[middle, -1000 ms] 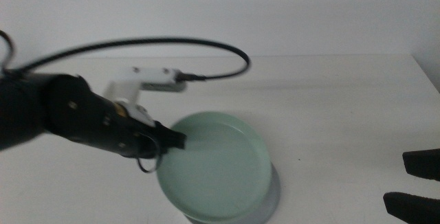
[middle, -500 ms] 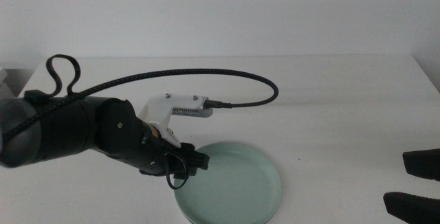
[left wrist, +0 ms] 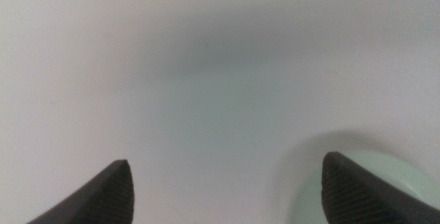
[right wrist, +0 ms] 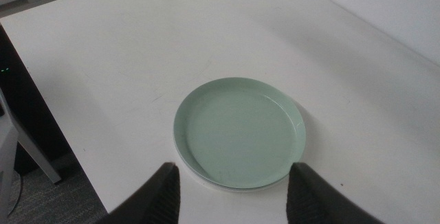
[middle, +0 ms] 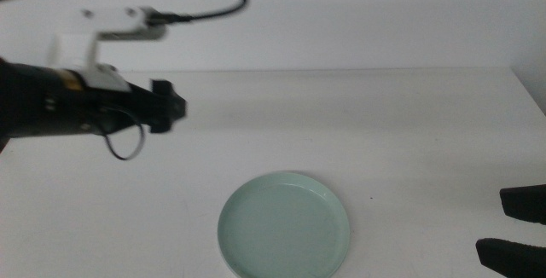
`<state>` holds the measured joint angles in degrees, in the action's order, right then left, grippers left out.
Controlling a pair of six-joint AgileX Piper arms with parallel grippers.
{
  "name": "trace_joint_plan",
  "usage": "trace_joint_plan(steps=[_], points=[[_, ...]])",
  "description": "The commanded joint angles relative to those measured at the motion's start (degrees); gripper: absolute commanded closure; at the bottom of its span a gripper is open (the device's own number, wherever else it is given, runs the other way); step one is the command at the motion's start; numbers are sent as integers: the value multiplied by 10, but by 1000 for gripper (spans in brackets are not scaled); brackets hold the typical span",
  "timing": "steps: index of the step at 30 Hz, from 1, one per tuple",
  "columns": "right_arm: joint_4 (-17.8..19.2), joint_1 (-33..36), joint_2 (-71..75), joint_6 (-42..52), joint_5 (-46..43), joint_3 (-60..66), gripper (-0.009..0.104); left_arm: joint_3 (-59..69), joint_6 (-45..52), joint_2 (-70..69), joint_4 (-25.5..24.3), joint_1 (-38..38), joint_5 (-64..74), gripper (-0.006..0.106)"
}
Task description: Stack the three bowls on top of each other.
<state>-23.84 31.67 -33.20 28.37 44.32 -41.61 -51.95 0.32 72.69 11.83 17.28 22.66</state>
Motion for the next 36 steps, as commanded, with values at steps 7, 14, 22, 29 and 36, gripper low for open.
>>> trace_joint_plan(steps=[7, 14, 22, 29, 36], points=[[-9, 1, -1, 6, -33, -13, 54, -20, -3, -51, -35, -30, -27, 0], [-9, 1, -1, 7, -34, -13, 54, -20, -3, -51, -37, -30, -46, 0], [1, 0, -15, -17, -71, -13, 54, -20, -3, -51, -45, -30, -41, 0], [127, -3, -137, -237, -210, -41, 54, -73, -3, -52, -62, -30, 3, 0], [245, -123, -235, -356, -229, -129, 54, -91, -55, -84, -110, -73, 40, 0]])
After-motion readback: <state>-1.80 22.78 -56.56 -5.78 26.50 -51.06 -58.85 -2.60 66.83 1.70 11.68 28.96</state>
